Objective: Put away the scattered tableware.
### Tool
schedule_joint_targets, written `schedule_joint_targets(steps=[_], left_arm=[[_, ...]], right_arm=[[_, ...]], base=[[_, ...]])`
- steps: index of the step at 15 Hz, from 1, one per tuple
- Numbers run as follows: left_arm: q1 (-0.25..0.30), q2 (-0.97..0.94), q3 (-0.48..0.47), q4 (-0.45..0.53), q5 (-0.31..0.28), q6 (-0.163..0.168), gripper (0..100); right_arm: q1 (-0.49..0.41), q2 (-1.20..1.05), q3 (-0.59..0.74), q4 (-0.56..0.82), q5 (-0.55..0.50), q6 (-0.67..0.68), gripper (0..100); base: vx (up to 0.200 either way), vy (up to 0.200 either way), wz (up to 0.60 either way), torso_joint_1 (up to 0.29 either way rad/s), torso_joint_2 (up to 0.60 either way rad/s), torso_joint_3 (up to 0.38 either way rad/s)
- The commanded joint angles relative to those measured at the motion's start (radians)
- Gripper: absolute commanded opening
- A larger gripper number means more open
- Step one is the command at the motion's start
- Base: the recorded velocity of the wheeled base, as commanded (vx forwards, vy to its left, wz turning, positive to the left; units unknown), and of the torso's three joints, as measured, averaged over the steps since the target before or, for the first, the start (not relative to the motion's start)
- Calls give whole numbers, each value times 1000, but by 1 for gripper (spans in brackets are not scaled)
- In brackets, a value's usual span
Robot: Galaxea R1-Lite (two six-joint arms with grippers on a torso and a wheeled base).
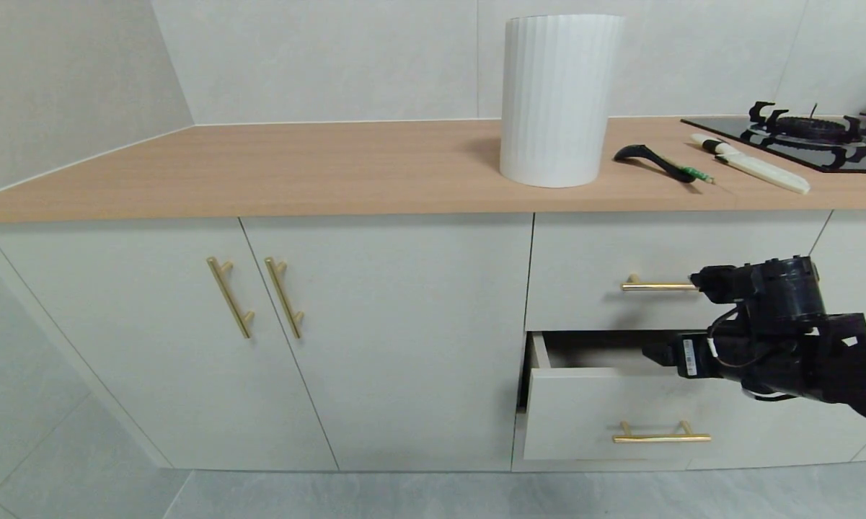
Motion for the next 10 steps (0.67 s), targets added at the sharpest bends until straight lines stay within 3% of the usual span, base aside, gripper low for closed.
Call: schedule_joint_targets(steps=[1, 5, 10], left_arm=[[0, 1, 0, 0, 1, -1, 100], [0, 1, 0, 0, 1, 1, 100], [0, 1, 0, 0, 1, -1, 100]], right_arm=[[15, 83, 5, -22, -16, 1, 100], [38, 150, 7, -106, -54, 36, 100], [38, 156, 18, -109, -62, 33, 100]], base=[[0, 0, 0, 0, 0, 0], [0, 0, 0, 0, 0, 0], [0, 0, 0, 0, 0, 0]])
